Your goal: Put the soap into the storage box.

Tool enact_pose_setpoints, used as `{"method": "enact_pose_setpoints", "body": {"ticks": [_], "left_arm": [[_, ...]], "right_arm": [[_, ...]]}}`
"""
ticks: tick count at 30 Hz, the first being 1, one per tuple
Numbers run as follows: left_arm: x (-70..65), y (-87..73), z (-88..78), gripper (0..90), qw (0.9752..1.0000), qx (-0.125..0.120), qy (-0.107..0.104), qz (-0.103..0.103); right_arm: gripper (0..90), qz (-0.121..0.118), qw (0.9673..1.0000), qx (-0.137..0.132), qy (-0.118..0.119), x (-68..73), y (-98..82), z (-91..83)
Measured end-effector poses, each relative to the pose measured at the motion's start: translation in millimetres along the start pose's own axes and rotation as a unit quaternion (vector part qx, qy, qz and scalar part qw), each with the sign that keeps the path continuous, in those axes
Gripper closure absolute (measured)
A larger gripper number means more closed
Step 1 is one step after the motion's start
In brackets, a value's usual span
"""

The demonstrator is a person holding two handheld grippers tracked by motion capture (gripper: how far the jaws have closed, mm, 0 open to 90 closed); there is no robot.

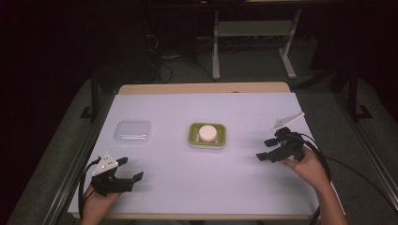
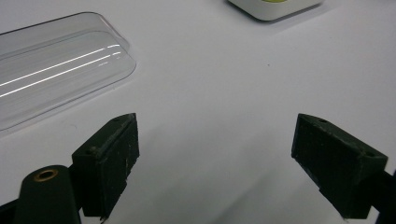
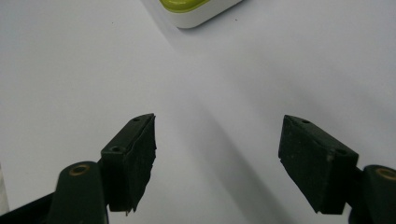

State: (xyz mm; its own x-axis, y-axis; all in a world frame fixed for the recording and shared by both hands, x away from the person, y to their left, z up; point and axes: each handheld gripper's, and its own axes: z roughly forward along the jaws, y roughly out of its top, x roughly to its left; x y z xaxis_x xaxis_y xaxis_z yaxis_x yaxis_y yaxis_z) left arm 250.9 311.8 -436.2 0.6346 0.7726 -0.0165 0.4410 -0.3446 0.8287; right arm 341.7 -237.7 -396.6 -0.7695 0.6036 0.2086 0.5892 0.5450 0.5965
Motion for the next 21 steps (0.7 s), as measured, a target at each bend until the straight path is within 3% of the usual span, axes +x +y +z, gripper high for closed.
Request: {"method": "enact_pose_setpoints", "body": {"ticks": [21], "left_arm": [[0.1,-0.4,0.0,14.8,0.9999,0.007,-0.001,0.008]], "right_arm": [[26.3,0.014,0.9996,-0.023,-0.012,4.6,-40.2,-15.5]]}}
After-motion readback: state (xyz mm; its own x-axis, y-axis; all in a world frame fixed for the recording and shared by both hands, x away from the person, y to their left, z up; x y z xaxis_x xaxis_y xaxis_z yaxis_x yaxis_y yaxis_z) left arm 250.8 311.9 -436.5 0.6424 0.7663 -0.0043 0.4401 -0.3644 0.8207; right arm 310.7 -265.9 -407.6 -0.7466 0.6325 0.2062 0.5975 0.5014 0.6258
